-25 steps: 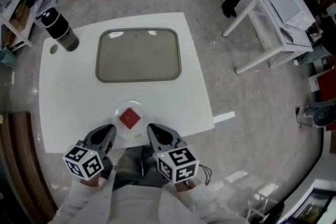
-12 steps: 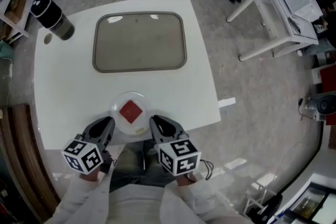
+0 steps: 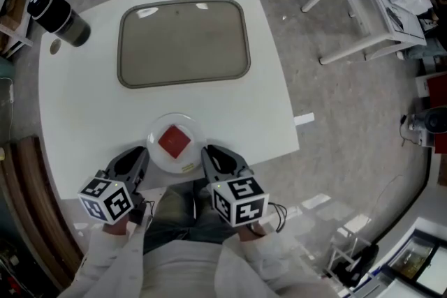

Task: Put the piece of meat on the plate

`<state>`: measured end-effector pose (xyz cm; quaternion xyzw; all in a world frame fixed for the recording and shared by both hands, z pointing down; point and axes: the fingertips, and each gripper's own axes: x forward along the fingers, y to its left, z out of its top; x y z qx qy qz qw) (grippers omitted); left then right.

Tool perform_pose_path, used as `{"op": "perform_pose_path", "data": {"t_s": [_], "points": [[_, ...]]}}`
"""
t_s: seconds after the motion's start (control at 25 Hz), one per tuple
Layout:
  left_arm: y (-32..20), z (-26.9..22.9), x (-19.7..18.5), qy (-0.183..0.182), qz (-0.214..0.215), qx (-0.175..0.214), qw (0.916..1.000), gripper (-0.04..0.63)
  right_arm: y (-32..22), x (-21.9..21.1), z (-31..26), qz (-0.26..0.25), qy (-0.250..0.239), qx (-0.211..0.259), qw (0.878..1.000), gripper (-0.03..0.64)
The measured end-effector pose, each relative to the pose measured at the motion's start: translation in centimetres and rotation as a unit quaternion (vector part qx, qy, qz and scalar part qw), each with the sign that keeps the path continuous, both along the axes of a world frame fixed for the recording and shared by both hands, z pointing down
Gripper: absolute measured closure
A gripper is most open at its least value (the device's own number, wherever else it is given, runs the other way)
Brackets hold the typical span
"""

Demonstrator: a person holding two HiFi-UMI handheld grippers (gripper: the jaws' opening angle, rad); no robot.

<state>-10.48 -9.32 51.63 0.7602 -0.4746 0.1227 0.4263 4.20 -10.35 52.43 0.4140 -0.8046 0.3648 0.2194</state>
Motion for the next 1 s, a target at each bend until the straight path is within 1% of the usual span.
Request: {"op": "perform_pose_path", "data": {"t_s": [0.04, 0.08, 0.12, 0.28, 0.48, 0.68, 1.0], "points": [[0.1, 0.1, 0.1, -0.001, 0.004, -0.003, 1.0000, 0.562, 0.1, 0.0, 0.2, 0.001, -0.001, -0.006, 1.000, 0.580], [0.2, 0.3, 0.2, -0.001, 0.007, -0.007, 0.9999, 0.548, 0.2, 0.0, 0.4, 0.001, -0.002, -0.012, 1.000, 0.538], [0.2, 0.5, 0.3, 0.000, 0.009, -0.011, 0.9999, 0.536, 0.2, 0.0, 0.6, 0.002, -0.003, -0.017, 1.000, 0.531], [0.3, 1.2, 0.4, 0.005, 0.013, -0.027, 0.9995, 0.523, 0.0, 0.1, 1.0, 0.012, 0.003, -0.019, 1.000, 0.530], [-0.1, 1.9, 0.0, 0.002, 0.014, -0.039, 0.9991, 0.514, -0.2, 0.2, 1.4, 0.018, 0.009, -0.020, 1.000, 0.526], [-0.4, 2.5, -0.1, 0.002, 0.028, -0.053, 0.9982, 0.511, -0.3, -0.1, 1.7, 0.026, -0.004, -0.030, 0.999, 0.517], [-0.8, 2.9, 0.4, -0.003, 0.047, -0.056, 0.9973, 0.511, -0.4, -0.3, 2.7, 0.031, -0.006, -0.049, 0.998, 0.515]]}}
